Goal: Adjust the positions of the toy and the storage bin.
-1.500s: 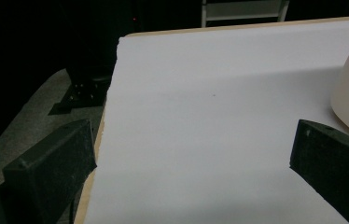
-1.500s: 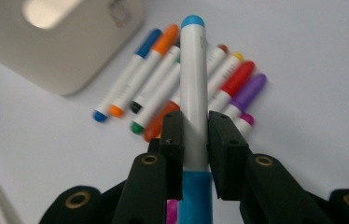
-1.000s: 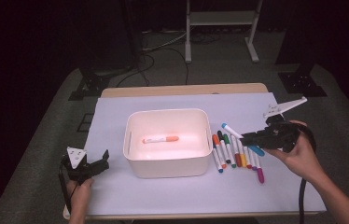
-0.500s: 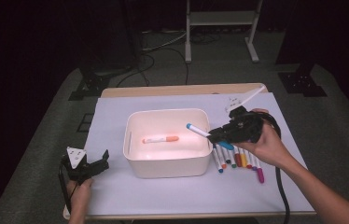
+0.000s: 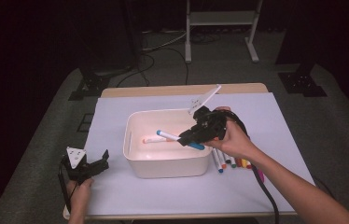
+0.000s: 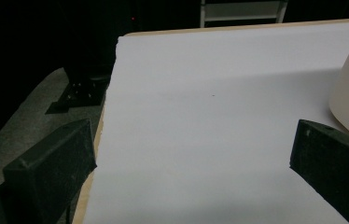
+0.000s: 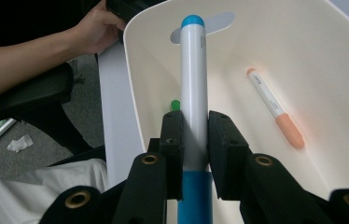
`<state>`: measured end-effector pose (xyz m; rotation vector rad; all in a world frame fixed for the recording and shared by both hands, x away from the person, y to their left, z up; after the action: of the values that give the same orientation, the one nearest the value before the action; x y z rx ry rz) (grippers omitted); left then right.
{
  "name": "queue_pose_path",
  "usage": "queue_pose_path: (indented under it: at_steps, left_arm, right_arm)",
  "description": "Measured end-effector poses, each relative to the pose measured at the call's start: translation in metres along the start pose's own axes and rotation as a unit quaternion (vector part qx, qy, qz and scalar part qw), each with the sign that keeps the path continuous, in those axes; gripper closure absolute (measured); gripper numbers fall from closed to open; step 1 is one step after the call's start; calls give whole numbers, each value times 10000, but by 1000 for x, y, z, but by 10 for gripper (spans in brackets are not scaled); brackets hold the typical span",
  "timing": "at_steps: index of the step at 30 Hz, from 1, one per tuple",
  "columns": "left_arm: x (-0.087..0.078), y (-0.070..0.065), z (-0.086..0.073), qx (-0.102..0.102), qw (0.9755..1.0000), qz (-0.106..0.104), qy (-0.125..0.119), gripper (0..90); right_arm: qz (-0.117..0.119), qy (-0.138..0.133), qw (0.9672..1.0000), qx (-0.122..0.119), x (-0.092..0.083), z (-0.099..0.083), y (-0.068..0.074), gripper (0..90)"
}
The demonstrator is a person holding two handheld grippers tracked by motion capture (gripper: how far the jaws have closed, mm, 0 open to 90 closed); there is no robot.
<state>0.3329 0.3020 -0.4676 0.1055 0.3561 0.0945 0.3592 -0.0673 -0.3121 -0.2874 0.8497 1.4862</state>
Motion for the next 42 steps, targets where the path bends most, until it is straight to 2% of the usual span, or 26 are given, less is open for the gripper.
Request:
queue_pose_path:
  at_steps: [11, 19, 25, 32, 42]
  left_arm:
    - [0, 0, 0, -15, 10000, -2, -11, 0]
    - [0, 0, 0, -23, 10000, -4, -8, 0]
    - [0, 1, 0, -36, 10000, -7, -12, 0]
    - [0, 2, 0, -70, 10000, -15, -8, 0]
    - [0, 2, 0, -83, 10000, -21, -8, 0]
  right_arm:
    - [176, 359, 9992, -90, 40, 8, -16, 757]
    - [295, 544, 9980, -120, 64, 14, -19, 757]
    - [319, 791, 9962, -157, 79, 16, -20, 757]
    - [334, 1046, 9938, -171, 95, 15, -24, 755]
    - [303, 1321, 9906, -191, 102, 12, -25, 728]
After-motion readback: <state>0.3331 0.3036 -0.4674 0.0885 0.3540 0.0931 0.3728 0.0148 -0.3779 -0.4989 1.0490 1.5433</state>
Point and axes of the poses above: each handheld gripper's, and its own axes: x roughly forward along the jaws, z roughly out of its top, y roughly to its left, the point moved 4 cm from there along x, roughly forward along the jaws, and after that the axes turned 11 degrees about z, right-handed, at the moved point
